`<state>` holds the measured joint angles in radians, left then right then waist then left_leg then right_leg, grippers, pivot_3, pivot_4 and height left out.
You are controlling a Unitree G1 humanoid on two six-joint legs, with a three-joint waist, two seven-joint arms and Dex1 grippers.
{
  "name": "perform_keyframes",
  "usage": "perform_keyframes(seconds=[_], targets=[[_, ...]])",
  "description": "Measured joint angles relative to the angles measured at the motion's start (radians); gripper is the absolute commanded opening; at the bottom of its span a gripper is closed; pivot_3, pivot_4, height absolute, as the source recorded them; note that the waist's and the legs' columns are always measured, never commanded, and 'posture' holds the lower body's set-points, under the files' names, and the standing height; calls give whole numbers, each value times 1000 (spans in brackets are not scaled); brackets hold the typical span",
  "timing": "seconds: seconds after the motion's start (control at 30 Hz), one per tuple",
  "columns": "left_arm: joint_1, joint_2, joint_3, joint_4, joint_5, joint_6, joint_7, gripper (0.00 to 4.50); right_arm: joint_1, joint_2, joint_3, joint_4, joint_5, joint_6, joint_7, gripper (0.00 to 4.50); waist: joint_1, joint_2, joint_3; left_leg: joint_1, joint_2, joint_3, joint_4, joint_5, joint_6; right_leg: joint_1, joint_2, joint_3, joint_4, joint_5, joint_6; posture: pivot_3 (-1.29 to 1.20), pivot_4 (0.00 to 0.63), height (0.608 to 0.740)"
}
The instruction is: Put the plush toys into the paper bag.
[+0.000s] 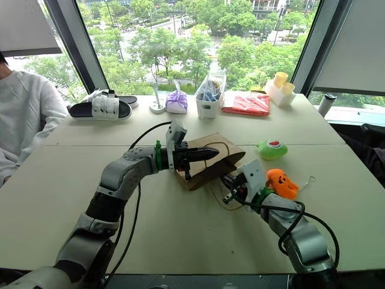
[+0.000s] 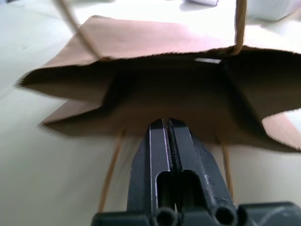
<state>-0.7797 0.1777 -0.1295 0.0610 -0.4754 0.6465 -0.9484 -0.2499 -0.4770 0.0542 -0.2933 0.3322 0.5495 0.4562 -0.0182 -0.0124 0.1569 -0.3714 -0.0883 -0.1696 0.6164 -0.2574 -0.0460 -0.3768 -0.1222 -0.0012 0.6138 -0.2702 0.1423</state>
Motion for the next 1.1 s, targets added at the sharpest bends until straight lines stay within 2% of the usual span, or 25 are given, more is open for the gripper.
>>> perform_keyframes(seconds=[0.23,0.3,0.63,0.8,1.1], targets=[[28,10,2,-47,-46,44,19,44,-130,24,85,189,-86,-56,59,0,6,0,0,-1,0,-1,0,1,-1,0,0,0,0,0,0,0,150,740],[28,4,14,-48,-61,44,36,44,-149,25,105,233,-106,-61,80,0,5,0,0,-1,0,-1,0,3,-6,0,0,0,-1,0,0,0,150,740],[-32,-27,91,27,-71,6,162,44,-162,93,160,368,-208,-162,93,0,3,0,0,-1,0,-1,0,4,-7,-1,1,0,0,0,0,0,150,740],[-48,-27,109,32,-95,6,159,44,-165,126,176,417,-253,-196,78,0,2,0,0,-1,0,0,0,5,-8,-1,1,0,0,0,0,0,150,740],[-45,-21,67,-161,-193,94,101,44,-186,171,197,438,-321,-205,57,0,0,0,0,0,0,0,0,5,-9,-1,1,1,1,0,0,0,150,740]])
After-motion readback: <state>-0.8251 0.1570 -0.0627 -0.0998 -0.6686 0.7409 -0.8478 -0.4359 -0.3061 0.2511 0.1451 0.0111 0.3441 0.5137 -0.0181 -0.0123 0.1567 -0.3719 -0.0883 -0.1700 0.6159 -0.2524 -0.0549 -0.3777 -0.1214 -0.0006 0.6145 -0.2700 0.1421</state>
